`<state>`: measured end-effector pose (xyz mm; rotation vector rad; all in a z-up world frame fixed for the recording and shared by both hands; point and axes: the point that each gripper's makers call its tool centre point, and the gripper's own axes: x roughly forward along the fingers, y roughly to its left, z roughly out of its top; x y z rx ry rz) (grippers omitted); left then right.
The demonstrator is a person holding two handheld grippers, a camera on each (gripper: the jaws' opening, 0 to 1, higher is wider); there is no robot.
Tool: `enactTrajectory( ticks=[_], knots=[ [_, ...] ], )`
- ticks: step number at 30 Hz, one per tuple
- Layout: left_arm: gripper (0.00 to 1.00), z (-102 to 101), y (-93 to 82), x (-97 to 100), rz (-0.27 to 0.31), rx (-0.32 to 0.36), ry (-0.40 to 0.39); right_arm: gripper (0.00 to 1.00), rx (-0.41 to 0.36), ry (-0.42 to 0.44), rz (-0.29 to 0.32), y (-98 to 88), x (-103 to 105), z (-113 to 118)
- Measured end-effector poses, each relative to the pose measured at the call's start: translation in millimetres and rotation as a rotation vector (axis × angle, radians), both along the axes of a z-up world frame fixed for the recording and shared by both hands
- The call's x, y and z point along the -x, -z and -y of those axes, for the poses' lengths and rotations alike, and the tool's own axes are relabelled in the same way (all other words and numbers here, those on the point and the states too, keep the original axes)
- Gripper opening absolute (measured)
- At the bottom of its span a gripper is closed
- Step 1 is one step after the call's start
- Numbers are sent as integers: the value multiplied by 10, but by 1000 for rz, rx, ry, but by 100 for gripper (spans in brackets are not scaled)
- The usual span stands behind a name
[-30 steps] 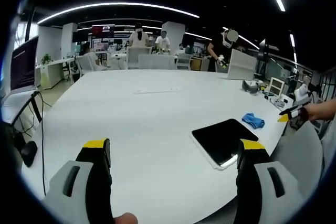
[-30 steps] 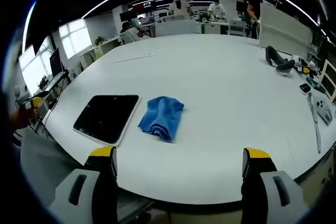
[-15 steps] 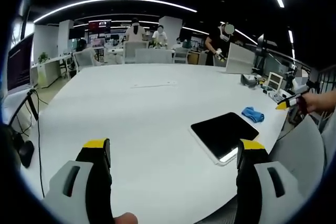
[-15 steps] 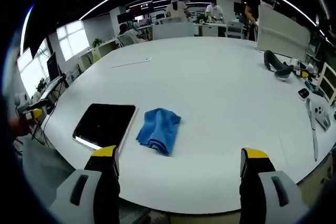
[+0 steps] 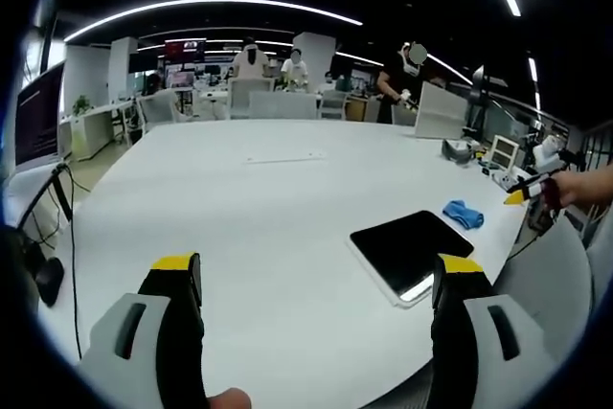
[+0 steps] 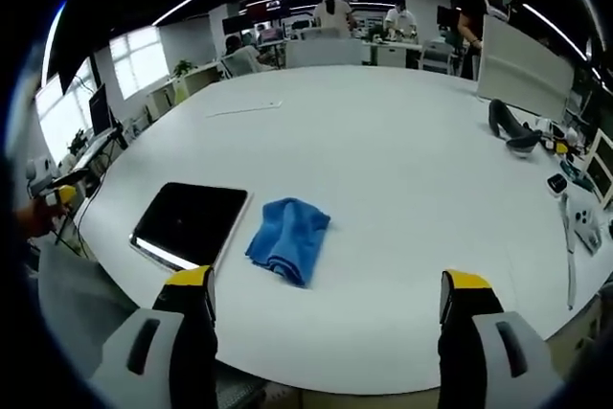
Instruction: Wipe the mirror surface with the cleaning cloth until all visible marks leave the cleaned area.
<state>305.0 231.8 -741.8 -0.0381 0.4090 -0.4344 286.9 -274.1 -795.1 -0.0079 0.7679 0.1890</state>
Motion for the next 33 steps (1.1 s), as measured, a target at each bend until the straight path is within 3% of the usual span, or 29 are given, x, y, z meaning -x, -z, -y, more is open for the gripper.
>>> enactTrajectory(
  ticks=[5,7,10,13,18,23,26,29,33],
  knots=[
    [99,-14,-69,10,6,-1,-1,98,107,1,-17,-218,-37,194],
    [99,-19,-113,1,17,-5,5,97,128,7,18,-436,-141,270],
    [99,-40,-177,-36,29,-4,2,98,115,-5,17,-580,-202,295],
    [99,-76,-194,-79,34,14,-10,96,80,11,7,-527,-195,287],
    [99,-145,-208,-121,40,12,-19,96,-15,47,-25,-270,-78,118],
    [99,-261,-106,-136,-3,20,-32,96,-44,50,-19,-128,-7,-67],
    [99,-290,45,-65,-38,-90,-1,98,-72,18,-27,-57,23,-209],
    [99,-237,25,-40,-38,-15,-9,98,-62,-6,-39,-21,60,-298],
    [99,-260,-9,-60,-34,29,-36,98,-72,46,-13,-6,29,-258]
  ],
)
